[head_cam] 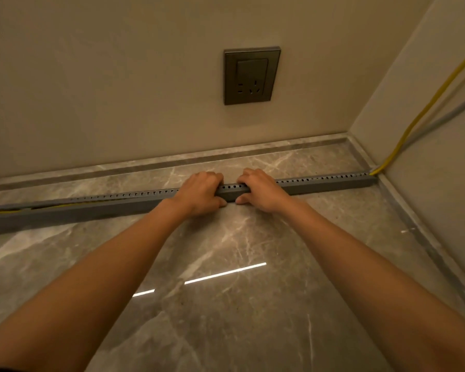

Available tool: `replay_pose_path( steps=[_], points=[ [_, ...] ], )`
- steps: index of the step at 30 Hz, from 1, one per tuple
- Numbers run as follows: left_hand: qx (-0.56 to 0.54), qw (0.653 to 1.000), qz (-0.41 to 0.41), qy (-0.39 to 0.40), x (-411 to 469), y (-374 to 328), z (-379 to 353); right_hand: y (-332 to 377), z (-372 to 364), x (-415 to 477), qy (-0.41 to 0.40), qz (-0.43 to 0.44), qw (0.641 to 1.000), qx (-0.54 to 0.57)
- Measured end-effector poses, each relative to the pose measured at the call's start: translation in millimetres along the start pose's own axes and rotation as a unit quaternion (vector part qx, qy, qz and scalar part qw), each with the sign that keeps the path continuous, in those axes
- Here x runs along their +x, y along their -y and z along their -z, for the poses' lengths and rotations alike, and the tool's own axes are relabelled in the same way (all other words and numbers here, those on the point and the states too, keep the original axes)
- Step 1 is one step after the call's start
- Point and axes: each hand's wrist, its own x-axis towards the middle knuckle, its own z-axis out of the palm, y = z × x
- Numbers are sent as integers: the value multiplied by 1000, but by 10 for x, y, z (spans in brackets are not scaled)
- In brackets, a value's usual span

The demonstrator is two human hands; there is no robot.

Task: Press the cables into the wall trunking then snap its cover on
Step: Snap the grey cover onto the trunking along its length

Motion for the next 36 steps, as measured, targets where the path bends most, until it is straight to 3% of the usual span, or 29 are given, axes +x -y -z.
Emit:
replay_pose_path(
  steps=[4,9,19,27,36],
  points=[
    [-65,998,18,8,-39,174,98,94,2,23,24,-23,999,-6],
    [-47,998,30,22,-152,477,171,299,-117,68,7,-37,999,4],
    [-11,999,26,-30,-257,429,108,382,-175,32,-46,-25,998,15],
    [-68,996,59,5,-287,438,103,478,-175,100,-3,-20,1000,-18],
    [-52,984,168,0,-706,963,277,988,-363,276,-16,31,999,14]
  ],
)
